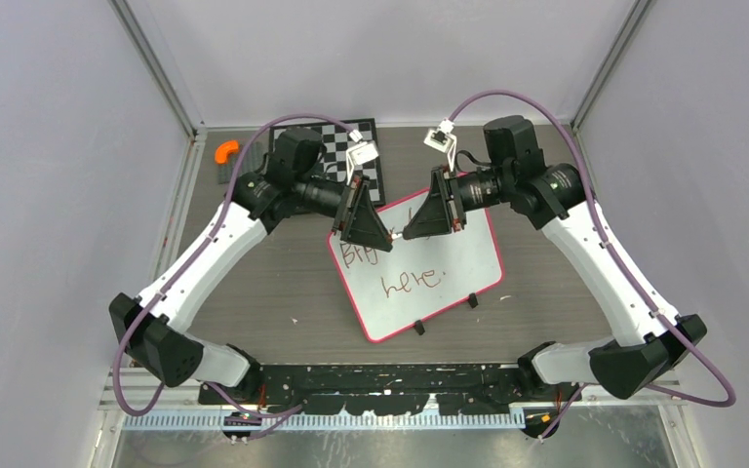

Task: Write a sentence on the whiteboard
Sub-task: Place the whiteboard marker at the center of the board.

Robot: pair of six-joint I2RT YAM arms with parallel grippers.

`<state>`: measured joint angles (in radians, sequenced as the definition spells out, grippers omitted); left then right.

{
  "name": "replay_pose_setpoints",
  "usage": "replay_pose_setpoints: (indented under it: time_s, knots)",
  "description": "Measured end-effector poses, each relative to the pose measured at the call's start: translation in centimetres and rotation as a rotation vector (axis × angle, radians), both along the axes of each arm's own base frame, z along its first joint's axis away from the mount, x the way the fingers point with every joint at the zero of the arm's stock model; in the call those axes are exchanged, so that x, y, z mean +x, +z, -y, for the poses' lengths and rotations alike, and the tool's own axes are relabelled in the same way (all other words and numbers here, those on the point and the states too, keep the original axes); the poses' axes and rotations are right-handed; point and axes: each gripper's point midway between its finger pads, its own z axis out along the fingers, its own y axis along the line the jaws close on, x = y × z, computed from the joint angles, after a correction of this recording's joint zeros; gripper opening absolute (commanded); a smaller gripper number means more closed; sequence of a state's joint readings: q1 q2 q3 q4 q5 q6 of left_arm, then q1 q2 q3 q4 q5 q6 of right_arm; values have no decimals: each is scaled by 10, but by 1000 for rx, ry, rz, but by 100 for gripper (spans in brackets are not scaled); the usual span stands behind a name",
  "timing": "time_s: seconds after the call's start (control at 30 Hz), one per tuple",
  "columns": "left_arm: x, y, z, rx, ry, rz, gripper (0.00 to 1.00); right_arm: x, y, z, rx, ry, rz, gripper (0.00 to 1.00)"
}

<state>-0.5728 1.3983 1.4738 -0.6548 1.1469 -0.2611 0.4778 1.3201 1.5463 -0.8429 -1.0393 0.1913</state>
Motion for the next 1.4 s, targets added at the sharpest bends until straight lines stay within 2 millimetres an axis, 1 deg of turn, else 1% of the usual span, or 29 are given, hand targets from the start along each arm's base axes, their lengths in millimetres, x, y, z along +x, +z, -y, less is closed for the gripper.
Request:
replay_pose_setpoints:
  time_s: [0.07,0.13,0.27,0.43,0.67,0.7,0.77,0.83,0.87,0.93,0.97,1.0,1.07,1.17,1.23,1.3,1.33,1.37,1.4]
  knots:
    - [-3,0,1,-15,-18,-26,11,-1,0,-1,-1,4,0,0]
    - [-7,4,1,-35,-44,-40,0,-2,-1,-1,-2,8,-7,0]
    - [-10,7,2,-54,-69,-31,0,-4,1,-3,6,25,-15,0]
    - [-16,4,2,-18,-63,-37,0,-10,-2,-7,-6,36,-39,0]
    - [-5,-5,-5,103,45,38,0,-1,-12,-15,-17,24,-118,1]
    - [-3,-8,-6,120,59,55,0,1,-14,-16,-20,20,-133,6]
    - [2,-11,-9,135,79,74,0,7,-18,-17,-26,11,-168,21]
    - [12,-13,-12,136,106,96,0,15,-20,-15,-23,-2,-202,34]
    - [17,-13,-12,130,117,108,0,21,-21,-14,-23,-15,-212,41]
    - [28,-12,-15,120,147,132,0,39,-22,-9,-27,-63,-217,60]
    - [36,-12,-19,124,176,142,0,46,-22,-5,-26,-87,-221,64]
    - [44,-13,-25,130,204,149,0,53,-21,0,-25,-113,-223,73]
    - [66,-15,-43,143,279,162,0,69,-15,16,-14,-178,-208,75]
    - [97,-19,-78,168,400,170,0,92,-2,41,6,-267,-167,76]
    - [115,-24,-108,194,484,170,0,103,4,59,10,-319,-138,77]
    - [129,-30,-140,224,565,163,0,109,5,74,1,-356,-117,78]
    - [135,-34,-159,240,612,158,0,108,2,79,-15,-363,-108,78]
    - [140,-39,-176,255,656,148,0,110,-2,89,-33,-388,-105,78]
    - [144,-48,-195,278,698,135,0,110,-8,96,-60,-403,-102,78]
